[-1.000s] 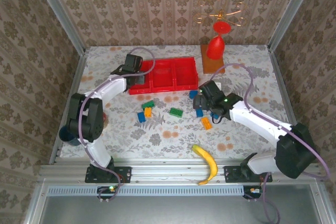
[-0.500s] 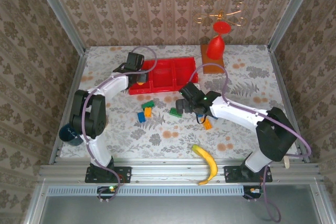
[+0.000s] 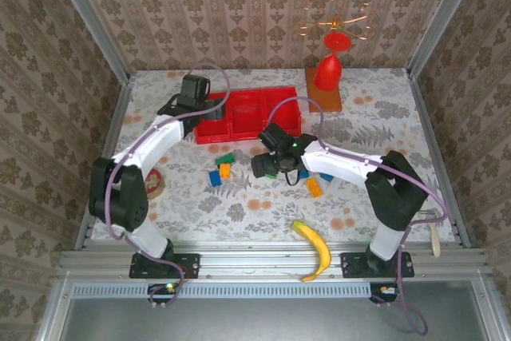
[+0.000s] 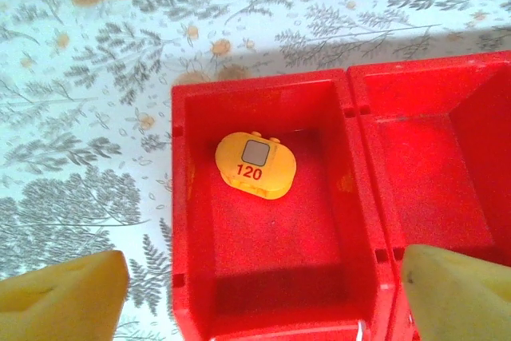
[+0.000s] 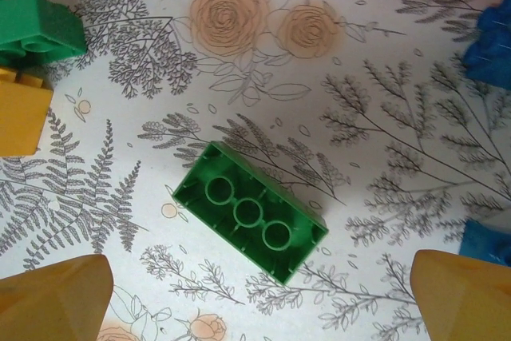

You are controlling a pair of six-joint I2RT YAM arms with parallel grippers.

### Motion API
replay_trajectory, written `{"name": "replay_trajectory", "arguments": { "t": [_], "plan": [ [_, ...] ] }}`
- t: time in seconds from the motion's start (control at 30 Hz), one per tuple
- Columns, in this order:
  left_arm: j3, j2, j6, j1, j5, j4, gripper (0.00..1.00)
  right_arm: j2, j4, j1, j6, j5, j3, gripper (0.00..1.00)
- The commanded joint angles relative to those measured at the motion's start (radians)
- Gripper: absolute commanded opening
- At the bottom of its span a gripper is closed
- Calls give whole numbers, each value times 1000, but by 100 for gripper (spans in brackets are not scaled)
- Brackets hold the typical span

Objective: Sort the legos into containers by color
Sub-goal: Pick up the lego from the center of the table.

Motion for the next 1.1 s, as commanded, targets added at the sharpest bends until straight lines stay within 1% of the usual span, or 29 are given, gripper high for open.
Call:
{"name": "replay_trajectory", "arguments": {
  "t": [0.0, 0.3, 0.47, 0.63, 0.77, 1.07],
  "plan": [
    [-62, -86, -29, -4, 11, 5, 100, 38, -68, 6, -67, -42, 53, 96],
    [-258, -308, -80, -4, -31, 43, 100, 135, -122, 5, -161, -63, 143, 94],
    [-368, -437, -95, -1, -49, 55, 100, 200, -165, 6, -206, -79, 203, 90],
    [-455, -543, -112, 9, -61, 55, 100, 230, -171, 6, -212, -95, 214, 86],
    [-495, -584, -126, 15, -57, 47, 100, 249, -190, 9, -212, -83, 221, 83],
    [-524, -582, -146, 23, -52, 38, 100, 277, -201, 32, -222, -61, 223, 78]
  ]
}}
